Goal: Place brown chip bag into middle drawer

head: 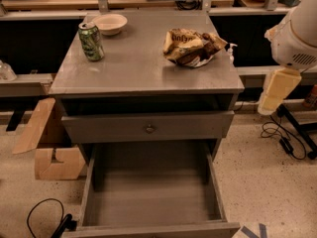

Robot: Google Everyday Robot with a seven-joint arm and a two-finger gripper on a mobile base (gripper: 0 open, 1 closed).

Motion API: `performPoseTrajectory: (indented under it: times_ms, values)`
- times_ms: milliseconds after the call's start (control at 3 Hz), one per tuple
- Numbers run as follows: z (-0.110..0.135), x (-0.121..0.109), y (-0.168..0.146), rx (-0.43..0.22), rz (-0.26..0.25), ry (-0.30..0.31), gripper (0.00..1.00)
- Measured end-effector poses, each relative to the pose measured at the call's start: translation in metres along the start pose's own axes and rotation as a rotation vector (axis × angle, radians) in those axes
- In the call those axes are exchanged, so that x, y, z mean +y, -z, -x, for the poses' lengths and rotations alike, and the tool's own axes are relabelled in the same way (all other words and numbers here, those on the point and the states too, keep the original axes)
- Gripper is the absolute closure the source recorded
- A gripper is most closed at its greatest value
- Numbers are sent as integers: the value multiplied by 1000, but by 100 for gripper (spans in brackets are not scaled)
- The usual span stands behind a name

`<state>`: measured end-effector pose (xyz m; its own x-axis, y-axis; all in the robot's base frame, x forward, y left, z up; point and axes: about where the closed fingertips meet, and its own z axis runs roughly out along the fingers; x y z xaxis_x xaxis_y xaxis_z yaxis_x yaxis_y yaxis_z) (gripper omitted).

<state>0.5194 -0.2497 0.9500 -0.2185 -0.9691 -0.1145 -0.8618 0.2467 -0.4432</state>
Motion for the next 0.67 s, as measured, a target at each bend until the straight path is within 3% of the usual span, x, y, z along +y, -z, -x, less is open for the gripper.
performPoseTrajectory:
  times_ms: [333, 667]
  values:
    - [2, -52, -30, -28, -129, 39, 0]
    - [6, -67, -36, -48, -173, 48, 0]
